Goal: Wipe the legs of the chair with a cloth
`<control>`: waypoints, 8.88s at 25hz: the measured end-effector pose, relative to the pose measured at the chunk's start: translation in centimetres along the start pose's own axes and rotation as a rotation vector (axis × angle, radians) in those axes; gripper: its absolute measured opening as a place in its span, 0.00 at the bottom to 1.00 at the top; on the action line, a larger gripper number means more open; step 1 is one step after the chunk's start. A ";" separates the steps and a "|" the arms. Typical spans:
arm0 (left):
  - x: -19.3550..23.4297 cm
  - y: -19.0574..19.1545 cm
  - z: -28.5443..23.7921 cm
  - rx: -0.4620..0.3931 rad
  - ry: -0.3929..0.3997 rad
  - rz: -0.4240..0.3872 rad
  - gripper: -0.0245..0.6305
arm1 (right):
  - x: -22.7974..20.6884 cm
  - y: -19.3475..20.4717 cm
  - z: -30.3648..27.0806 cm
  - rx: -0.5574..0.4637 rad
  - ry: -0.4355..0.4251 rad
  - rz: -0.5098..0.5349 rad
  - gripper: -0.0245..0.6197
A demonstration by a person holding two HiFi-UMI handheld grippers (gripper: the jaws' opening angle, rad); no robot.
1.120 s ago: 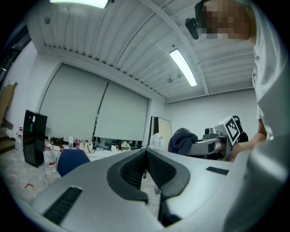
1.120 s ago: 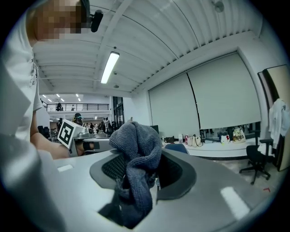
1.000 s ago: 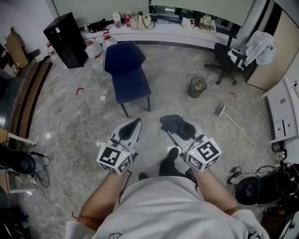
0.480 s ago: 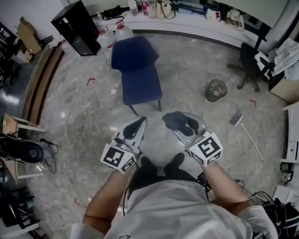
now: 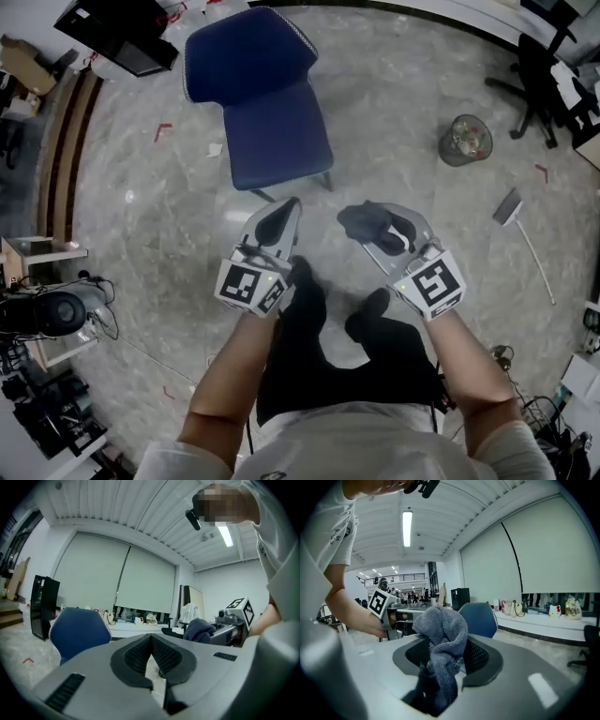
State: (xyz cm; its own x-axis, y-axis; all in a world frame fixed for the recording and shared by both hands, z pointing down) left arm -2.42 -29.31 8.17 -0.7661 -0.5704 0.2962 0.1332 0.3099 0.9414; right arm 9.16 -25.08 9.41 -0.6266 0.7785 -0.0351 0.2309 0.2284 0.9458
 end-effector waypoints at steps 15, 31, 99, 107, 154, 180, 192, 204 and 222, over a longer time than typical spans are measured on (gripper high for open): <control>21.8 35.1 -13.4 -0.067 -0.158 0.008 0.05 | -9.7 48.0 -24.7 0.181 -0.003 0.078 0.30; 27.5 42.3 -15.0 0.067 -0.258 0.064 0.04 | -13.4 54.7 -35.5 0.181 0.074 0.022 0.30; 28.6 40.9 -16.2 0.068 -0.207 0.119 0.04 | -13.6 64.6 -40.1 0.473 0.027 0.055 0.29; 28.9 40.8 -16.2 0.033 -0.251 0.152 0.04 | -13.9 49.8 -36.2 0.264 0.059 0.157 0.29; 27.9 40.6 -16.6 0.045 -0.174 0.094 0.04 | -13.6 54.5 -39.5 0.142 0.106 0.070 0.32; 27.6 41.2 -17.1 0.095 -0.132 0.067 0.04 | -12.7 73.1 -43.8 0.420 0.023 -0.018 0.32; 27.7 41.0 -16.7 0.081 -0.115 0.093 0.04 | -13.1 65.5 -42.4 0.270 -0.001 -0.004 0.32; 28.2 40.8 -17.0 0.079 -0.188 0.136 0.05 | -14.1 48.1 -38.2 -0.073 0.022 0.093 0.33; 27.9 41.1 -17.2 0.113 -0.140 0.119 0.05 | -13.1 69.8 -43.8 0.331 0.002 -0.009 0.36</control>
State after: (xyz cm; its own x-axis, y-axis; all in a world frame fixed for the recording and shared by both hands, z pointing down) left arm -7.50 -45.54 57.90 -0.8302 -0.4158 0.3713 0.1624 0.4568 0.8746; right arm 0.84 -44.96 90.02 -0.6310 0.7746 -0.0426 0.4542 0.4134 0.7892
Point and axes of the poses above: the fingertips, and each gripper's own axes: z backward along the fingers, x to its left, y out of its underside, the point moved 1 cm from there along z, backward along the fingers, and after that the axes turned 7 degrees about z, right-handed, at the moved point
